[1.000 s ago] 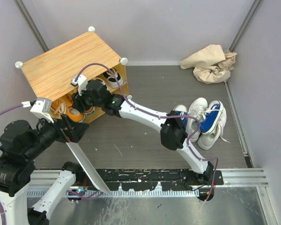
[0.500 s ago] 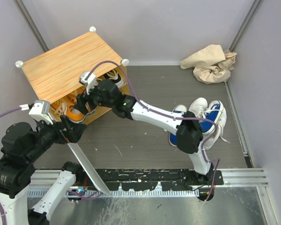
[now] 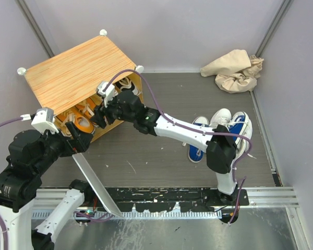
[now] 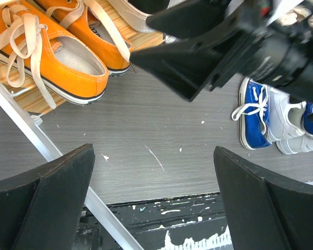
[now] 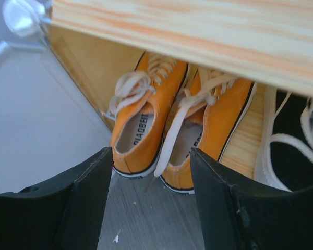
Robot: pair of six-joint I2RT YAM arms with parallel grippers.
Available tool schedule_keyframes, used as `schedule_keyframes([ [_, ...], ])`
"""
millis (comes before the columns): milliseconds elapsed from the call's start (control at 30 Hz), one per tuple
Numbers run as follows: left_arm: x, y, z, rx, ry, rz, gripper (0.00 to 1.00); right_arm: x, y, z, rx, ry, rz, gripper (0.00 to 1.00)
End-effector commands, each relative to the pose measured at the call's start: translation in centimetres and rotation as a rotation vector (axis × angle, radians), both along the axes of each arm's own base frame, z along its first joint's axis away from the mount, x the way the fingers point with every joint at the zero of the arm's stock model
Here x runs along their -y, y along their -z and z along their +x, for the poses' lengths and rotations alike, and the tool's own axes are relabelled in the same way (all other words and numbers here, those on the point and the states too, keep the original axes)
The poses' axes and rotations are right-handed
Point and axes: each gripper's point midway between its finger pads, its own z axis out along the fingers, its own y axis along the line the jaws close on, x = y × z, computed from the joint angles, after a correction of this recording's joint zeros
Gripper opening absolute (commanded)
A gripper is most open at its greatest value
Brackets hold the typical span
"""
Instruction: Place and organize the shoes in the shoe cabinet
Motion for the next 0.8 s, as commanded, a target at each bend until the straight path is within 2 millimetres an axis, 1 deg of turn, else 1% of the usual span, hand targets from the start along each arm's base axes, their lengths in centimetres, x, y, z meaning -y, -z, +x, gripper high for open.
schedule_keyframes([
  [0,-0.2,-0.8,0.4,-0.005,-0.039,-0.023,0.98,-0.5,1.7,-0.6,0.013,-0.070,-0.017,0.65],
  [67,-0.2,-1.0,0.6,0.002,-0.040,-0.028,0.98,-0.7,2.1,-1.0,0.013,-0.098,-0.019,0.64],
  [167,-0.3,-0.9,0.5,0.000,-0.043,-0.024,0.98,-1.0,2.7,-0.9,0.001,-0.120,-0.016,0.63],
  [333,-0.7,-1.3,0.1,0.014,-0.055,-0.015,0.98,-1.8,3.9,0.4,-0.027,-0.121,-0.001,0.60],
  [400,-0.7,-1.4,-0.1,0.017,-0.052,-0.018,0.98,-2.2,4.4,1.0,-0.034,-0.113,0.001,0.55],
  [433,-0.6,-1.4,-0.2,0.017,-0.049,-0.020,0.98,-2.4,4.8,1.4,-0.041,-0.108,-0.004,0.54],
  [467,-0.5,-1.3,-0.2,0.016,-0.045,-0.023,0.98,-2.6,5.7,1.7,-0.055,-0.101,-0.025,0.54],
  [600,-0.6,-1.2,-0.4,0.021,-0.043,-0.019,0.98,-2.7,7.0,2.9,-0.060,-0.055,-0.056,0.55],
  [667,-0.6,-1.2,-0.4,0.024,-0.043,-0.019,0.98,-2.9,7.4,3.0,-0.061,-0.049,-0.060,0.54],
  [733,-0.6,-1.1,-0.4,0.023,-0.041,-0.018,0.98,-3.0,7.4,3.3,-0.056,-0.038,-0.060,0.44],
  [767,-0.6,-1.2,-0.4,0.024,-0.040,-0.020,0.98,-3.0,7.3,3.6,-0.052,-0.028,-0.057,0.32],
])
